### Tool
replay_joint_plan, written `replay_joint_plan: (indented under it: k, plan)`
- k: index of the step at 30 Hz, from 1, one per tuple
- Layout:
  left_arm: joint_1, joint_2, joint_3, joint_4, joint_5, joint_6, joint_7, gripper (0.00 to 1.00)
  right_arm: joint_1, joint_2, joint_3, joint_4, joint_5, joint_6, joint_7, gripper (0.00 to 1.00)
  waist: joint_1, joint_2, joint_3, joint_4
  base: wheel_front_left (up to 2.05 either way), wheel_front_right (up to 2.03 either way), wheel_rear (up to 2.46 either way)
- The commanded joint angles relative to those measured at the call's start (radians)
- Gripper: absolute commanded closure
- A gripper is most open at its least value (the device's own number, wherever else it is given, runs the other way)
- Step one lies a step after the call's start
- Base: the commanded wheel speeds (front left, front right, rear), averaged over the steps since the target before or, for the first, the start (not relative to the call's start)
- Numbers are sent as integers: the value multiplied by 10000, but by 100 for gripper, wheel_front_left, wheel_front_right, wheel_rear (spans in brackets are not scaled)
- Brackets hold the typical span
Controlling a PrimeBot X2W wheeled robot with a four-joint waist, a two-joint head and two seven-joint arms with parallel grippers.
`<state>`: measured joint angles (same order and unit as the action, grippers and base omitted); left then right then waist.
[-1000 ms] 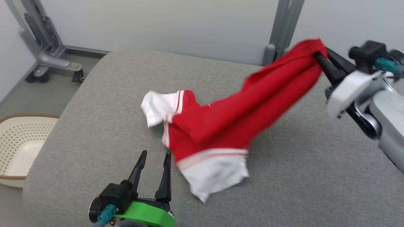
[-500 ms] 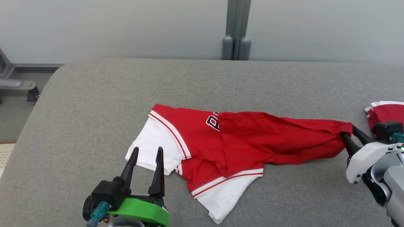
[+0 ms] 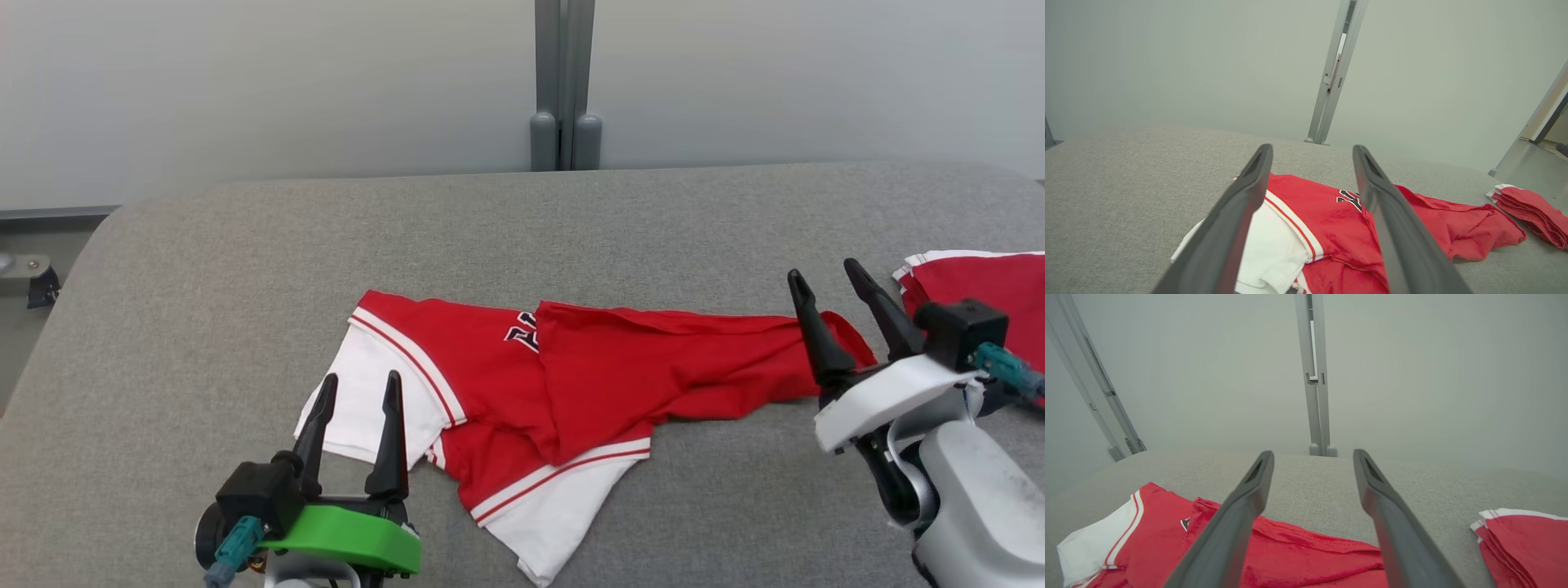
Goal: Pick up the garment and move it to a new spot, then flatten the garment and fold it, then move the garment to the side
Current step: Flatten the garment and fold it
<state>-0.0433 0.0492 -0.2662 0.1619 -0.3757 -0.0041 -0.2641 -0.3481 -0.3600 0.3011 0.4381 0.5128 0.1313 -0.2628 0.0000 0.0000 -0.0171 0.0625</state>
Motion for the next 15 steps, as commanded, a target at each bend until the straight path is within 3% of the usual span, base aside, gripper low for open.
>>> replay_joint_plan:
  k: [1, 7, 15]
  plan:
    - [90, 29, 88, -17, 43, -23, -2, 0, 473, 244, -235, -477, -117, -9, -25, 0, 0, 0, -84, -86, 0, 0, 0]
    - [270, 29, 396, 15, 156, 103, -2, 0, 2008, 1236, -753, -2127, -440, -11, -25, 0, 0, 0, -156, -192, 0, 0, 0]
    - [494, 29, 618, 357, 332, 344, -2, 0, 2673, 1746, -673, -2597, -679, -9, -26, 0, 0, 0, -136, -277, 0, 0, 0]
